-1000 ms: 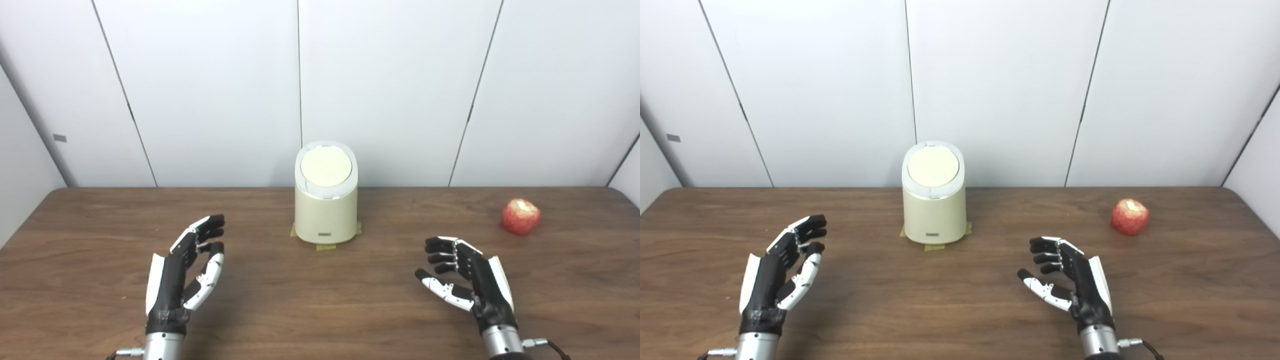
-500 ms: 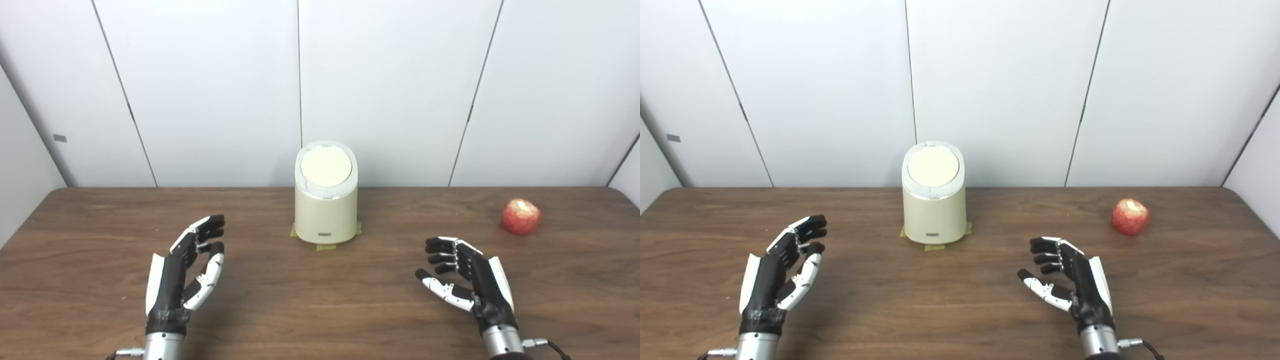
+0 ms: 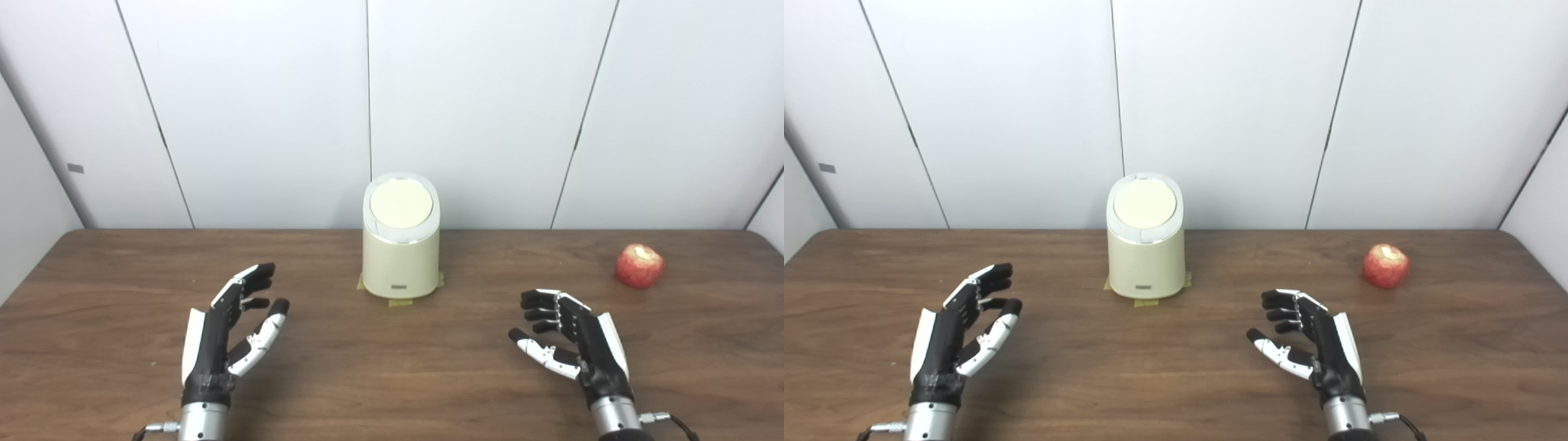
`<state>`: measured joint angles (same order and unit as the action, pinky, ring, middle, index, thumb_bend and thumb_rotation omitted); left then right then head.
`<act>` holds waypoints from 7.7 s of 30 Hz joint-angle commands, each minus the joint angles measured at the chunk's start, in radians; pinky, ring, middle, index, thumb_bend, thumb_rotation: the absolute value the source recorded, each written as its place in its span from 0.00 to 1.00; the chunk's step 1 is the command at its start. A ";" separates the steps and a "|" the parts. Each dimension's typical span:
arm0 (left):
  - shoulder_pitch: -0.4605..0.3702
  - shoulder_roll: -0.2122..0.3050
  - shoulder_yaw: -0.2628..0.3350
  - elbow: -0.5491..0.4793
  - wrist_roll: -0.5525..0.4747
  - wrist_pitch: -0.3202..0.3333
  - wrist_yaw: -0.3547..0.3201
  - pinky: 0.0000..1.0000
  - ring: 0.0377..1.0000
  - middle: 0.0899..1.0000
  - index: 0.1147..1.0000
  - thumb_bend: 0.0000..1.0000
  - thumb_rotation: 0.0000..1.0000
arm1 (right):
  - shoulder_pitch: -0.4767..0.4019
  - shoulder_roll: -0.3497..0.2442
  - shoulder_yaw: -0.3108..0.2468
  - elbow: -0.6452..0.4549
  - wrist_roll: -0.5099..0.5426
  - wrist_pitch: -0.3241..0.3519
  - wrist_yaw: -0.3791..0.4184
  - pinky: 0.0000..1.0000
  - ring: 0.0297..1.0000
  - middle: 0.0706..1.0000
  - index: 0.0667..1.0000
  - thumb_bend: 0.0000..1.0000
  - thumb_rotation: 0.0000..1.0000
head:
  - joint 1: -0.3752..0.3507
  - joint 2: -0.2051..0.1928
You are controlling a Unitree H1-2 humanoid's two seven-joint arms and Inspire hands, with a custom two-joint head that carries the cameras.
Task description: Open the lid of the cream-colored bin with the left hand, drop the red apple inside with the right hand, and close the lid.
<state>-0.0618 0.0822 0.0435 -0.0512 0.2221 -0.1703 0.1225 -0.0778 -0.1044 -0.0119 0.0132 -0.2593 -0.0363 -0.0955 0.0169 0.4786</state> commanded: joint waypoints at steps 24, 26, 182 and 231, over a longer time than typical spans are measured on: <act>-0.515 -0.068 -0.094 -0.045 0.163 0.473 -0.005 1.00 1.00 1.00 1.00 0.97 0.44 | -0.029 -0.006 0.033 -0.001 -0.037 -0.033 -0.012 0.56 0.63 0.64 0.63 0.29 0.01 | -0.012 0.002; -0.539 -0.060 -0.119 -0.029 0.202 0.497 -0.004 1.00 1.00 1.00 1.00 1.00 0.43 | -0.029 -0.005 0.035 -0.002 -0.043 -0.032 -0.014 0.55 0.62 0.64 0.63 0.28 0.00 | -0.015 0.002; 0.053 0.090 -0.042 0.011 0.005 -0.177 -0.043 0.82 0.90 0.92 0.90 0.17 0.95 | -0.653 -0.453 0.193 0.363 -0.708 0.496 0.499 0.68 0.93 0.97 0.85 0.94 0.25 | -0.090 0.035; 0.065 0.078 -0.026 -0.026 -0.053 -0.162 -0.059 0.81 0.90 0.92 0.90 0.20 0.98 | -0.809 -0.435 0.445 0.762 -0.568 0.452 0.246 0.21 0.29 0.44 0.46 0.53 0.00 | -0.070 0.043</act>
<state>-0.0072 0.1770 0.0217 -0.0729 0.1735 -0.3187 0.0621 -0.8432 -0.5268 0.4535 0.7821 -0.8236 0.4267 0.2265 -0.0522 0.5216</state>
